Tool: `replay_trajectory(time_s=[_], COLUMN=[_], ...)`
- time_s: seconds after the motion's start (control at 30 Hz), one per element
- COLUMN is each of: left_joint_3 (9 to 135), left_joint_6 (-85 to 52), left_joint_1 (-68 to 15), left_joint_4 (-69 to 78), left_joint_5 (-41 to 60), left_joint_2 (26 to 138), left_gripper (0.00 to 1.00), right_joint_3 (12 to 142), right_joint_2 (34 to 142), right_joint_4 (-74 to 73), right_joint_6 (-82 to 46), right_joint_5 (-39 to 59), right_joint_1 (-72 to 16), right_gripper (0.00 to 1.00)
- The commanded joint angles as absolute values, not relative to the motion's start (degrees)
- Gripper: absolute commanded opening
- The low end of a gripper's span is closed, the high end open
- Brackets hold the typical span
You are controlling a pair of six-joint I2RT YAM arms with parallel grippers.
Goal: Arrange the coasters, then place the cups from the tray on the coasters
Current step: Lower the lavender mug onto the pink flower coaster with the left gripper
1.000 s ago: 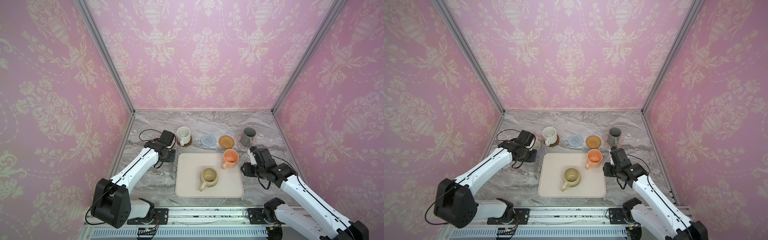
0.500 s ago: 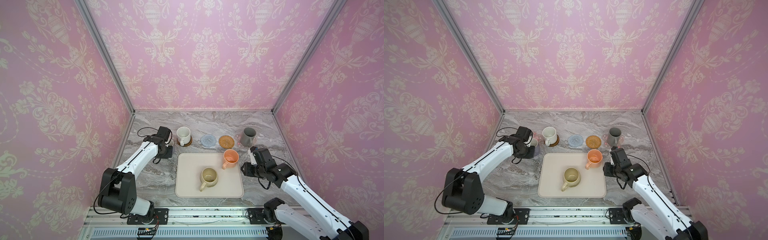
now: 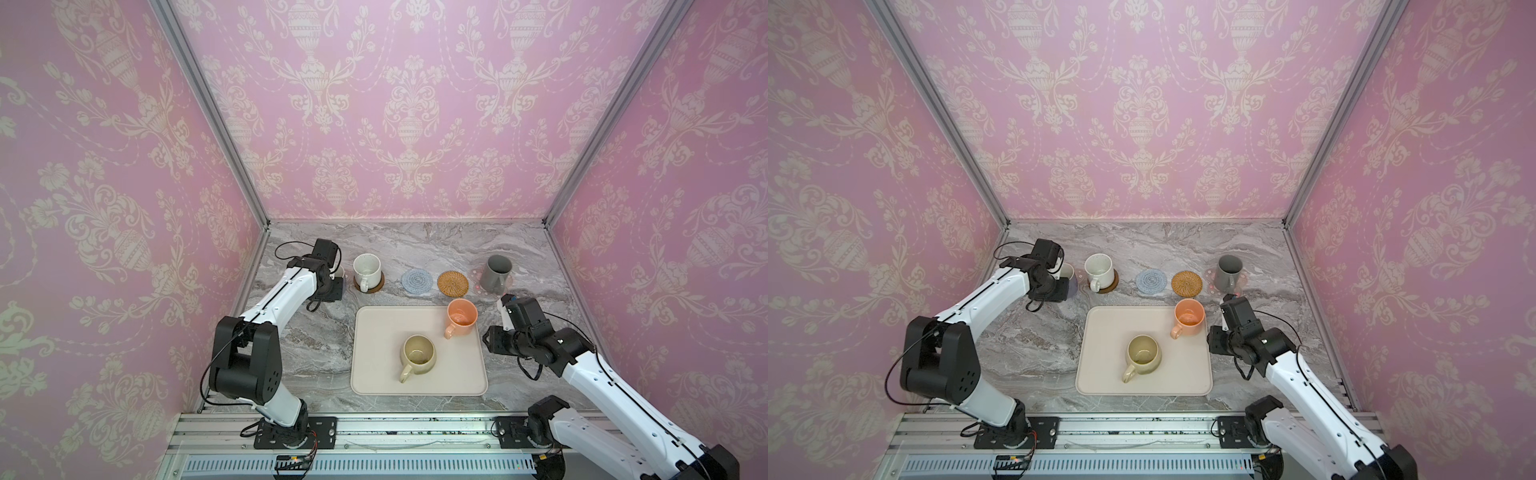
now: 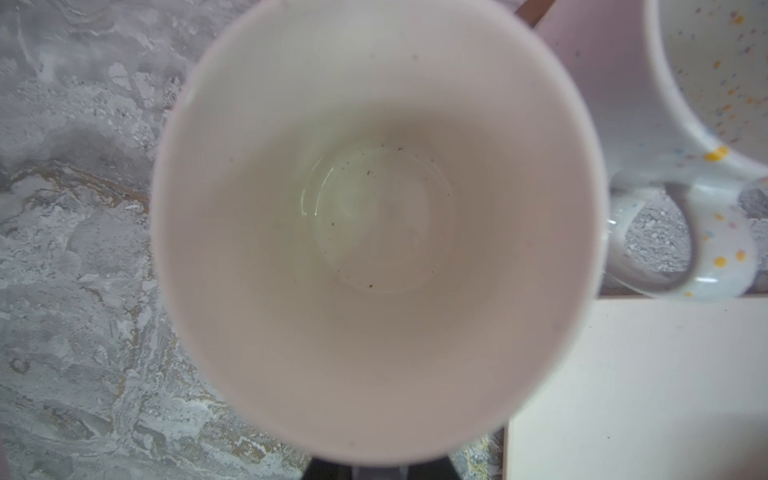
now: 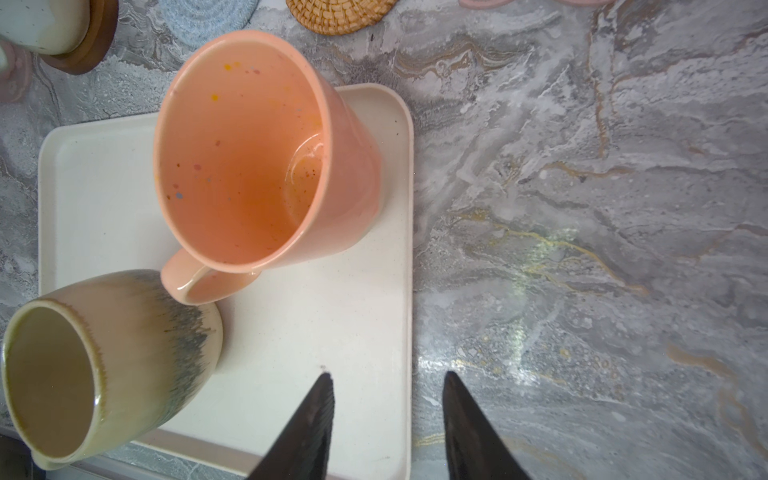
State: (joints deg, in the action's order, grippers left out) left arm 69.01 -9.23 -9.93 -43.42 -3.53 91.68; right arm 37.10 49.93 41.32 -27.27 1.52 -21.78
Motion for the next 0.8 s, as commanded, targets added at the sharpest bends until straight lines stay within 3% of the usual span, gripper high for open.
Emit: replay_trajectory(time_s=[0.0, 0.77], left_joint_3=[72.9, 75.2], left_joint_6=[-6.4, 0.8], left_joint_1=[-8.9, -4.9], left_joint_4=[-42.6, -36.2], left_joint_5=[-6.4, -4.4], left_joint_2=[92.5, 99.4], left_gripper=[0.0, 0.0], right_joint_3=[36.8, 37.5], right_joint_2=[49.5, 53.3], right_joint_4=[42.4, 40.5], right_joint_6=[-28.6, -28.8], right_joint_5=[0.3, -0.3], right_joint_1=[-22.0, -22.1], right_gripper=[0.45, 0.45])
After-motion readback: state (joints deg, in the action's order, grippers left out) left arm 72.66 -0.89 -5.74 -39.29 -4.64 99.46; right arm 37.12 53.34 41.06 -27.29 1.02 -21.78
